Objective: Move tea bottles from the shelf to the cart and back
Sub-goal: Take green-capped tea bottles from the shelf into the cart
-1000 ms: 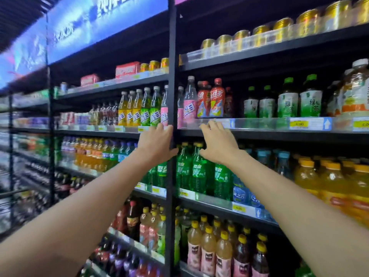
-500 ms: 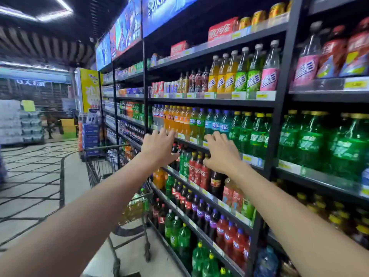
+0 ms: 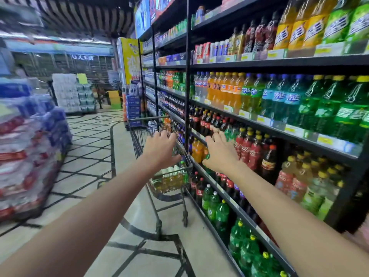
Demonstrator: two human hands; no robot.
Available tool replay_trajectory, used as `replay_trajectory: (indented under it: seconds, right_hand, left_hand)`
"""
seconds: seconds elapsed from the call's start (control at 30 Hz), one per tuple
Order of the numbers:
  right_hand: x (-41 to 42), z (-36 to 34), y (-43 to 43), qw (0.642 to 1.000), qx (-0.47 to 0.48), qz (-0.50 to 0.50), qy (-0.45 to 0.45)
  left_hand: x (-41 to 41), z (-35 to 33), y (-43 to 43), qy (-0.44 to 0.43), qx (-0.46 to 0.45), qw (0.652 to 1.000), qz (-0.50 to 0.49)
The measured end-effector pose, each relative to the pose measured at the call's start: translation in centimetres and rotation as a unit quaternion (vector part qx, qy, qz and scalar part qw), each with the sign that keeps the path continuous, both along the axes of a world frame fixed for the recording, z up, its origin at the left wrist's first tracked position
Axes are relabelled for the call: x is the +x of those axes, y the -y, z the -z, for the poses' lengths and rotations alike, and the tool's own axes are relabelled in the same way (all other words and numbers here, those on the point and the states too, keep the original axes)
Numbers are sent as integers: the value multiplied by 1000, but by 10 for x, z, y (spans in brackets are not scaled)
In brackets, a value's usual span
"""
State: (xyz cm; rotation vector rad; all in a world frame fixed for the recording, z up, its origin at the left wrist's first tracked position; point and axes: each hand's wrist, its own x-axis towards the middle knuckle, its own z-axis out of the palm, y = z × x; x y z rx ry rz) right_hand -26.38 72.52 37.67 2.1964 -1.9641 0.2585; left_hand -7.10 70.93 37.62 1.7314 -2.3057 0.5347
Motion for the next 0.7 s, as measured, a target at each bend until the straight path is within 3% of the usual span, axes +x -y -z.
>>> replay_trajectory:
  seconds: [0.7]
  right_hand:
    - [29, 110, 265, 992, 106, -70, 18]
  left_hand:
    - [37, 95, 222, -7, 95, 990, -100]
